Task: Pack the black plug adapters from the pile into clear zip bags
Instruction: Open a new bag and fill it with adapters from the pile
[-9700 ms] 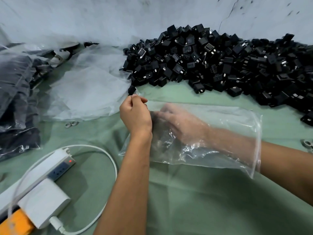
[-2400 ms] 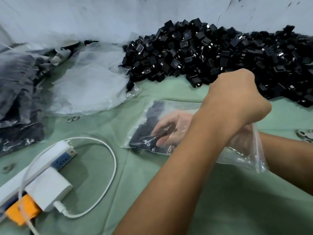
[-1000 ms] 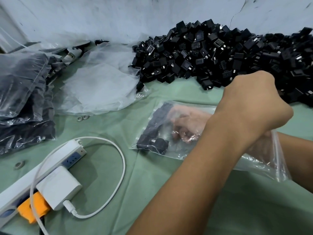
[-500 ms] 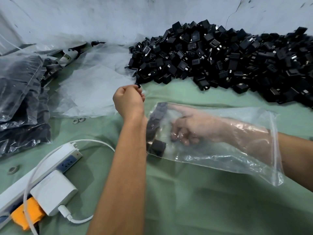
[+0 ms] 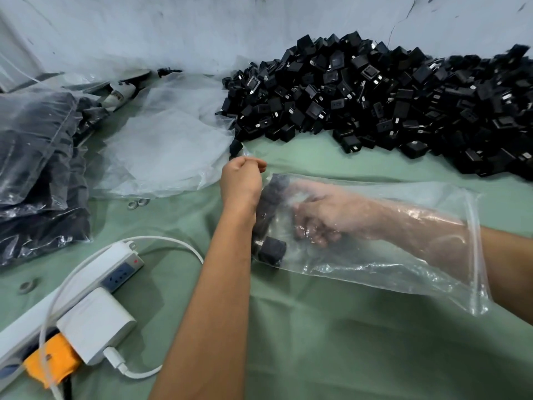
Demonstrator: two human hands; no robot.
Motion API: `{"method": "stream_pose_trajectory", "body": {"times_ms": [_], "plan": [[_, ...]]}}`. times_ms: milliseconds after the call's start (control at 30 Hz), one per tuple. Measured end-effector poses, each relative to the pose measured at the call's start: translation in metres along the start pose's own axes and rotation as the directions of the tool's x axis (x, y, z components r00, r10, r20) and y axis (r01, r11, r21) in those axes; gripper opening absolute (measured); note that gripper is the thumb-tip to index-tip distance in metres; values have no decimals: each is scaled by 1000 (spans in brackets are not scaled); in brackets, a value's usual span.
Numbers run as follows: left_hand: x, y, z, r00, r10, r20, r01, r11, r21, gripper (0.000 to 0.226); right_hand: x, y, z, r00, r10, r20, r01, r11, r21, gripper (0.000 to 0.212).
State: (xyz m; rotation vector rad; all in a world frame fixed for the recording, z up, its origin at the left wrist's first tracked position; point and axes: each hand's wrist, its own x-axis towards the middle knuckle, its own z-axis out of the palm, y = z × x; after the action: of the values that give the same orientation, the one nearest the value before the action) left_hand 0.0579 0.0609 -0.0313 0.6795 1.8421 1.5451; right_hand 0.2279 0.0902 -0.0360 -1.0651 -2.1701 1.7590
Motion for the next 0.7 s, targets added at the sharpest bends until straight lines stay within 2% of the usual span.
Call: {"method": "stream_pose_trajectory", "body": {"times_ms": [67, 133, 167, 233, 267, 333, 433, 500, 533, 600, 700], "plan": [[0, 0, 1, 1000, 12, 19, -12, 999, 31, 32, 3, -1, 1, 998, -59, -22, 59, 998, 30, 27], [0, -2, 1, 993, 110, 42, -115, 984, 138, 30, 5, 1, 0, 997, -75, -18, 76, 997, 12, 22], [0, -2, 0, 972, 224, 73, -235, 934, 269, 28, 5, 2, 0, 997, -77, -16, 77, 997, -4, 19], [0, -6, 1, 864, 436, 254, -503, 708, 496, 29, 5, 3, -1, 996, -89, -6, 89, 996, -30, 13], [-1, -8, 4, 812, 453, 368, -583, 609, 537, 32, 5, 2, -2, 994, -106, 15, 106, 994, -39, 15], [-5, -12, 11, 787, 339, 515, -613, 526, 590, 43, 1, 3, -7, 989, -135, 68, 137, 990, -31, 26], [-8, -22, 16, 792, 224, 568, -605, 419, 677, 56, -12, 9, -26, 988, -12, 157, 9, 1000, 22, 22], [-8, -25, 17, 792, 220, 570, -610, 347, 713, 62, -32, 18, -51, 987, 34, 159, -18, 995, -102, 15], [-7, -27, 17, 796, 215, 566, -605, 316, 731, 64, -45, 22, -65, 974, 68, 216, -38, 989, -141, 13], [-8, -28, 18, 803, 210, 558, -596, 270, 756, 67, -76, 26, -93, 919, 140, 369, -67, 977, -204, 14], [-9, -28, 19, 811, 198, 550, -584, 213, 784, 70, -118, 33, -124, 853, 343, 393, -193, 907, -374, 22]]}}
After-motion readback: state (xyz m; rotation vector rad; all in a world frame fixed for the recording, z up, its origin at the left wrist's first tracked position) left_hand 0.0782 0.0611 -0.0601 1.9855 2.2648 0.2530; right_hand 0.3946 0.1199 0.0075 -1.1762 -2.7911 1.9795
